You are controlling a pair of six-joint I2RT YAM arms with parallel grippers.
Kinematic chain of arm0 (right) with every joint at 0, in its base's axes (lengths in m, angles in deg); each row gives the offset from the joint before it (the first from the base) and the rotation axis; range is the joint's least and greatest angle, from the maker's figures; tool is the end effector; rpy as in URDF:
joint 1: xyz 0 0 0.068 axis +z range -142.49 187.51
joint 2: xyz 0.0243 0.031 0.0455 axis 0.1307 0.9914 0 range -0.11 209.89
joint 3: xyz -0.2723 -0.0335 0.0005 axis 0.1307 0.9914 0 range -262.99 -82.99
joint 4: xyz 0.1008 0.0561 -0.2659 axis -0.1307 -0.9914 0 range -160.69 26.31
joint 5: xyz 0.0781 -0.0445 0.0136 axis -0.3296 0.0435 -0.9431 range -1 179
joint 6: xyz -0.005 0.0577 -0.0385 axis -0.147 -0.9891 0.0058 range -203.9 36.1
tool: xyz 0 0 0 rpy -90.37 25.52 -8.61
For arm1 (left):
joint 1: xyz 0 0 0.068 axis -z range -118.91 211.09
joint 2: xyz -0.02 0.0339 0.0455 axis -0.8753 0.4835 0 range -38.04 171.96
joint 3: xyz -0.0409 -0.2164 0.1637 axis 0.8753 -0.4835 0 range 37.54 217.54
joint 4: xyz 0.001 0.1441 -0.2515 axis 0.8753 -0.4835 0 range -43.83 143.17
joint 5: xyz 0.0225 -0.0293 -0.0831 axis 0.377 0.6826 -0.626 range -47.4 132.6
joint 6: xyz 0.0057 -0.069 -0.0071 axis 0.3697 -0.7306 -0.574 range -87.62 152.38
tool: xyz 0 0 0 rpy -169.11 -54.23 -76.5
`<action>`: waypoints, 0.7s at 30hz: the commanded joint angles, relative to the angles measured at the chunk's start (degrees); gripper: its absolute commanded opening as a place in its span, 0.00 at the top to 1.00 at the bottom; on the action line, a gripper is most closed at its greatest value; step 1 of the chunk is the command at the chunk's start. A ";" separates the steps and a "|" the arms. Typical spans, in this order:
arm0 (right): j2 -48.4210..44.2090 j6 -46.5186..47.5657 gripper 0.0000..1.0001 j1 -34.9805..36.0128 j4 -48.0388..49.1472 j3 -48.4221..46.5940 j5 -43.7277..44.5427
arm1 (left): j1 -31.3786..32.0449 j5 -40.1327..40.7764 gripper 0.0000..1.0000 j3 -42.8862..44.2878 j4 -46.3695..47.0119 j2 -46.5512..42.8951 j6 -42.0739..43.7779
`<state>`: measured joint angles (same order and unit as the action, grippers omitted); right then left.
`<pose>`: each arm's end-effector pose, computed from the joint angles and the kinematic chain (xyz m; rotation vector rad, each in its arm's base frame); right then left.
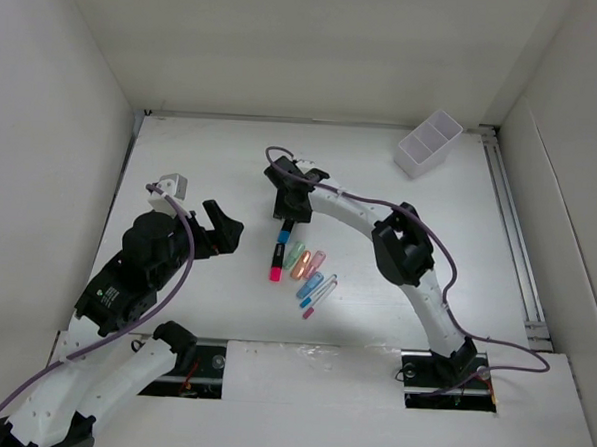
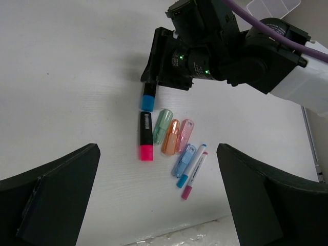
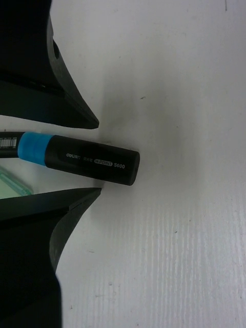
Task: Sort the stationery into containers
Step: Pick up the pen from the center of the board.
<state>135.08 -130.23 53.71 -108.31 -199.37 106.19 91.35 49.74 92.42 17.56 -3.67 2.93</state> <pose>0.3896 0.3821 0.1543 0.0960 2.6037 0.1720 0.1444 -0.0762 0.3821 -0.0763 1.8755 -0.6135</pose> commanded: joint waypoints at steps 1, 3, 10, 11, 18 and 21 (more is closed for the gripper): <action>0.41 -0.17 0.46 -0.05 -1.61 -2.54 -0.58 | -0.11 -0.98 0.00 0.50 1.78 0.00 -0.34; 0.42 -0.17 0.50 -0.05 -1.61 -2.54 0.56 | -0.11 -0.98 0.00 0.50 1.78 0.00 -0.34; 4.54 -0.17 0.48 -0.05 -5.03 -6.22 3.38 | -0.11 -2.13 0.00 0.50 2.83 -0.53 -0.34; 5.59 -0.17 0.48 -0.05 -5.56 -7.36 3.90 | -0.11 -2.13 0.00 1.11 2.83 -0.53 -0.34; 6.84 -0.70 0.48 -0.05 -6.27 -7.37 6.62 | -0.11 -1.60 0.00 2.26 2.83 -0.53 0.27; 6.84 -0.70 0.48 -0.05 -6.27 -7.89 7.24 | -0.11 -1.60 0.00 2.26 2.83 -0.53 0.27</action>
<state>139.78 -130.42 53.73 -111.76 -205.97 110.94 91.35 48.23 92.44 17.82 -3.78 2.95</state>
